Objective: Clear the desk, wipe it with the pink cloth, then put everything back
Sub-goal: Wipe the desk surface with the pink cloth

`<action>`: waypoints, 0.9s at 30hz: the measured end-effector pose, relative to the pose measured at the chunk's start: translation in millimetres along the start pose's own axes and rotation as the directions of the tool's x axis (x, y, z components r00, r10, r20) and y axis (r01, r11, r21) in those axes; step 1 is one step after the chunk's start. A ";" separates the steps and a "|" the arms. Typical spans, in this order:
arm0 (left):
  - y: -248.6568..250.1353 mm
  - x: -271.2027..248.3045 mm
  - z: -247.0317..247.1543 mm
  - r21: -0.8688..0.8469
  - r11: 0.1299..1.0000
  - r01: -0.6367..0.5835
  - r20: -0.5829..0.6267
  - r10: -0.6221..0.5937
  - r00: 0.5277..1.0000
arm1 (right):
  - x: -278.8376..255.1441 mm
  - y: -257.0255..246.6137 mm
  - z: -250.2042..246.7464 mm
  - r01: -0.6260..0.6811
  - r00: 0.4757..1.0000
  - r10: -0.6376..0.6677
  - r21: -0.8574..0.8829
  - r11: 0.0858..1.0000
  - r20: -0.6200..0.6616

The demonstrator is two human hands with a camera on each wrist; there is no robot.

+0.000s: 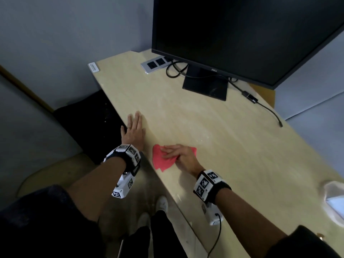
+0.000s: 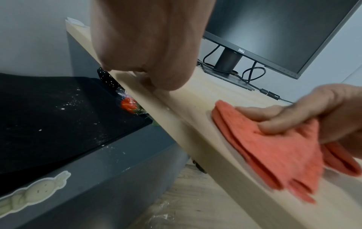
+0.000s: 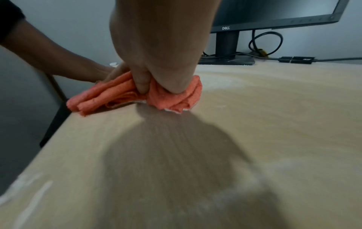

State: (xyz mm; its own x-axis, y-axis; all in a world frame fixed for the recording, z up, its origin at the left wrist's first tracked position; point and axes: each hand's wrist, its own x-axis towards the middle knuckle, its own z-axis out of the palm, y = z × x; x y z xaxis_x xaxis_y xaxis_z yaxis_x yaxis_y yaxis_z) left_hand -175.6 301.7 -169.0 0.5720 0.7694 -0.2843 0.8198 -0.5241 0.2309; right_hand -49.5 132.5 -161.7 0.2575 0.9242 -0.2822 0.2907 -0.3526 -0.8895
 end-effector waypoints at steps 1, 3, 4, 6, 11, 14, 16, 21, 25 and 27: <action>0.9 -2.3 0.8 -0.008 1.000 0.000 -0.005 0.000 1.000 | -8.2 0.9 -0.9 -0.008 1.000 0.008 -0.017 1.000 0.016; 3.0 -6.6 2.3 -0.026 1.000 -0.007 -0.016 0.006 1.000 | -22.8 -1.6 -4.2 -0.011 1.000 0.008 0.129 0.992 0.027; 3.8 -9.0 3.1 -0.037 0.999 -0.010 -0.033 0.008 0.999 | -28.1 -5.7 -8.7 -0.052 0.999 0.051 0.243 0.969 0.010; 6.0 -14.3 5.6 -0.064 0.998 -0.008 -0.094 0.002 0.996 | -34.2 -13.0 -22.5 -0.134 0.983 0.169 0.362 0.923 -0.067; 6.4 -24.4 20.5 -0.126 0.992 -0.029 -0.128 0.013 0.992 | -18.4 -1.0 -78.3 0.061 0.821 0.197 0.425 0.903 -0.536; 3.7 -23.4 26.8 -0.103 0.994 -0.036 -0.116 0.024 0.993 | 2.5 26.9 -105.3 0.015 0.656 0.282 0.386 0.922 -0.700; 3.2 -21.7 28.9 -0.098 0.995 -0.034 -0.111 0.023 0.994 | 11.2 40.2 -107.5 -0.037 0.622 0.300 0.355 0.934 -0.724; 4.4 -19.9 30.6 -0.149 0.988 -0.048 -0.125 0.029 0.992 | 50.6 51.4 -86.3 -0.258 0.680 0.186 0.006 0.966 -0.709; 4.3 -19.3 30.2 -0.156 0.987 -0.031 -0.117 0.013 0.993 | 87.3 12.8 -52.0 -0.094 0.808 -0.013 -0.152 0.984 -0.588; 4.2 -19.5 29.5 -0.156 0.987 -0.035 -0.098 0.020 0.995 | 95.2 4.7 -36.8 -0.036 0.857 -0.088 -0.229 0.973 -0.508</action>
State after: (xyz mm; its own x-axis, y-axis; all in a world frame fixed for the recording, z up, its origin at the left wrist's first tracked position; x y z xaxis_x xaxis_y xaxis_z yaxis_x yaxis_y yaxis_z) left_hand -182.4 273.7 -189.9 0.5827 0.7909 -0.1869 0.7846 -0.4875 0.3829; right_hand 10.3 213.4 -179.5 0.6633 0.7481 0.0195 0.4847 -0.4096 -0.7728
